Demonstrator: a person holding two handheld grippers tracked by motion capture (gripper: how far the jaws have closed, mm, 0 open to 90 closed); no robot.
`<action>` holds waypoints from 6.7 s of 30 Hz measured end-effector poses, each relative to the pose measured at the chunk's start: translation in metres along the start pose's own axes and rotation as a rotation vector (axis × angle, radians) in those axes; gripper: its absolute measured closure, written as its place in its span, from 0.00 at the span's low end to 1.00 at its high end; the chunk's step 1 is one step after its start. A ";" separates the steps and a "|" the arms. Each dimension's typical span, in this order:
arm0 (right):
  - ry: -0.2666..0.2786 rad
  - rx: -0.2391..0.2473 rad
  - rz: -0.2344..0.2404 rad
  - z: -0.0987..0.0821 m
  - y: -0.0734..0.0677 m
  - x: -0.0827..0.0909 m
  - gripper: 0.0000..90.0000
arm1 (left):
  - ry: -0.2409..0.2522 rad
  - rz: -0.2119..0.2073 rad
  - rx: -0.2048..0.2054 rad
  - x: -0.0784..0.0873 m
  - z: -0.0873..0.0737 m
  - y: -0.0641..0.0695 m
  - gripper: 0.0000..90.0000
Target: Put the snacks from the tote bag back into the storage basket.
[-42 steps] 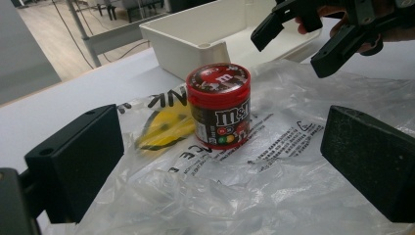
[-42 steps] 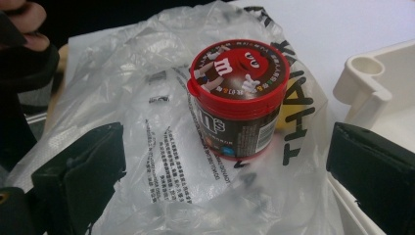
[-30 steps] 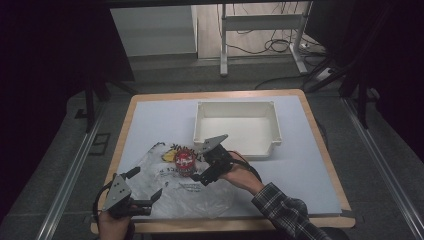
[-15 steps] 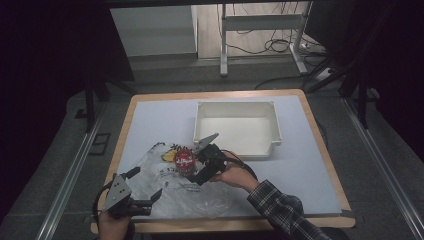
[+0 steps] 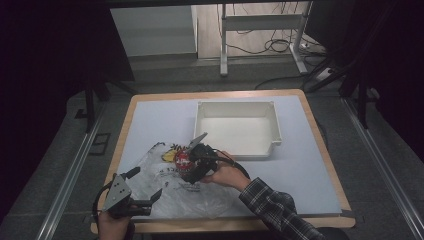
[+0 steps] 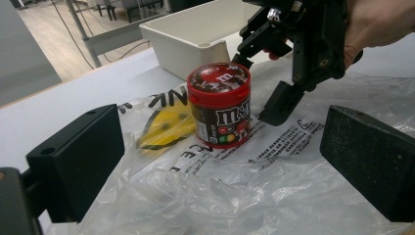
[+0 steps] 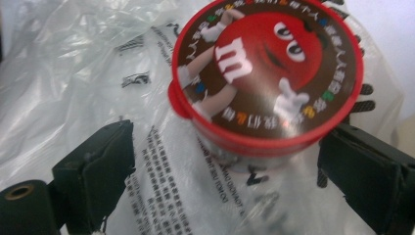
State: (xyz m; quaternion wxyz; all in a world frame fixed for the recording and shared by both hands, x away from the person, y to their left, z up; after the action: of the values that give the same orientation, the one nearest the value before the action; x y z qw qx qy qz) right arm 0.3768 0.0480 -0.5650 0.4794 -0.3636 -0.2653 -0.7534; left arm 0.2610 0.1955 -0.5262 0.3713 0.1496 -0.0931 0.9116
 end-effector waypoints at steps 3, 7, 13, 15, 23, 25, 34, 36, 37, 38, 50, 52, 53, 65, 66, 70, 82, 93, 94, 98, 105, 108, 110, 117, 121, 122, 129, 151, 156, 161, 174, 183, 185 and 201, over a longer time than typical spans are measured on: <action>-0.015 -0.020 -0.010 0.002 0.002 -0.004 0.13 | 0.001 0.001 0.001 0.000 0.000 0.000 0.03; -0.028 -0.016 -0.016 0.003 0.003 -0.008 0.14 | 0.000 0.000 0.000 0.000 0.000 0.000 0.03; -0.038 -0.022 -0.038 0.007 0.003 -0.016 0.16 | -0.001 0.000 -0.001 0.000 0.000 0.000 0.03; -0.043 -0.024 -0.045 0.008 0.004 -0.018 0.17 | 0.000 0.000 0.000 0.000 0.000 0.000 0.03; -0.055 -0.015 -0.072 0.012 0.004 -0.026 0.22 | -0.001 -0.001 0.000 0.000 0.000 0.000 0.03; -0.056 -0.020 -0.075 0.013 0.004 -0.027 0.24 | -0.002 -0.002 0.000 0.000 0.000 0.000 0.03; -0.081 0.009 -0.114 0.014 0.004 -0.029 0.28 | -0.008 -0.008 -0.008 -0.001 -0.001 0.001 0.03; -0.082 0.009 -0.115 0.014 0.004 -0.028 0.29 | -0.008 -0.008 -0.009 -0.001 -0.001 0.001 0.04; -0.083 0.014 -0.114 0.014 0.004 -0.028 0.29 | -0.008 -0.008 -0.014 0.000 -0.001 0.001 0.04; -0.083 0.014 -0.114 0.014 0.004 -0.028 0.29 | -0.008 -0.008 -0.014 0.000 -0.001 0.001 0.04; -0.052 0.053 -0.089 0.021 -0.006 -0.016 0.29 | -0.010 -0.007 -0.014 0.000 -0.001 0.001 0.04; -0.049 0.054 -0.087 0.021 -0.007 -0.014 0.29 | -0.011 -0.007 -0.015 0.000 -0.001 0.001 0.04; -0.042 0.060 -0.088 0.022 -0.007 -0.011 0.29 | -0.010 -0.007 -0.017 0.000 -0.001 0.001 0.04; -0.020 0.063 -0.069 0.018 -0.010 0.005 0.29 | -0.012 -0.006 -0.014 0.000 -0.001 0.001 0.04; -0.020 0.063 -0.069 0.018 -0.010 0.005 0.29 | -0.012 -0.006 -0.014 0.000 -0.001 0.001 0.04; 0.001 0.065 -0.068 0.020 -0.012 0.018 0.29 | -0.009 -0.005 -0.016 0.000 -0.001 0.001 0.04; 0.047 0.074 -0.067 0.022 -0.012 0.043 0.29 | -0.019 -0.007 -0.022 -0.001 -0.001 0.001 0.04; 0.082 0.079 -0.065 0.027 -0.011 0.055 0.29 | -0.002 0.014 -0.013 0.002 0.000 -0.001 0.04; 0.085 0.073 -0.063 0.028 -0.011 0.056 0.29 | -0.001 0.015 -0.011 0.003 0.000 -0.002 0.04; 0.104 0.062 -0.056 0.030 -0.011 0.060 0.29 | -0.005 0.008 -0.013 0.002 0.000 -0.001 0.04; 0.130 0.056 -0.069 0.028 -0.005 0.068 0.29 | -0.008 0.005 -0.017 0.001 0.000 0.000 0.04; 0.149 0.051 -0.071 0.027 -0.003 0.071 0.29 | -0.005 0.004 -0.013 0.001 0.000 0.001 0.04; 0.162 0.044 -0.076 0.026 -0.001 0.074 0.29 | -0.005 0.004 -0.013 0.000 0.000 0.001 0.04; 0.168 0.042 -0.100 0.022 0.006 0.077 0.29 | -0.005 0.004 -0.013 0.000 0.000 0.001 0.04; 0.166 0.030 -0.111 0.021 0.013 0.079 0.29 | -0.005 0.004 -0.012 0.000 0.000 0.001 0.04; 0.163 0.026 -0.113 0.020 0.015 0.080 0.29 | -0.006 0.003 -0.012 0.000 0.000 0.001 0.04; 0.148 0.013 -0.138 0.017 0.027 0.080 0.29 | -0.005 0.005 -0.012 0.000 0.000 0.001 0.04; 0.128 0.001 -0.180 0.014 0.051 0.078 0.29 | -0.005 0.007 -0.012 0.001 0.000 0.000 0.04; 0.130 -0.007 -0.187 0.015 0.055 0.078 0.29 | -0.006 0.007 -0.012 0.001 0.000 0.000 0.04; 0.136 -0.010 -0.203 0.015 0.062 0.079 0.29 | -0.006 0.007 -0.012 0.001 0.000 0.000 0.04; 0.136 -0.024 -0.227 0.017 0.076 0.078 0.29 | -0.007 0.008 -0.013 0.001 -0.001 0.000 0.04; 0.128 -0.021 -0.244 0.019 0.086 0.075 0.29 | -0.011 0.007 -0.018 0.001 -0.001 0.000 0.04; 0.128 -0.024 -0.249 0.019 0.089 0.073 0.29 | -0.011 0.007 -0.018 0.001 -0.001 0.000 0.04; 0.120 -0.055 -0.281 0.018 0.113 0.068 0.29 | -0.011 0.007 -0.018 0.001 -0.001 0.000 0.04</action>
State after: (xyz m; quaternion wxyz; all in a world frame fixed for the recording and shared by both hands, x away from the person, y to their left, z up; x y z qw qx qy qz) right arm 0.4672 -0.0196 -0.4941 0.3740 -0.2903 -0.2640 -0.8403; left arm 0.2603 0.1968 -0.5264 0.3688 0.1511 -0.1037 0.9113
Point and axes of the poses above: each handheld gripper's, and its own axes: x roughly backward along the jaws, z roughly out of its top, y roughly to its right, the point moved 8 cm from there along -x, roughly forward along the jaws, and after that the axes turned 8 degrees about -z, right-handed, at the moved point
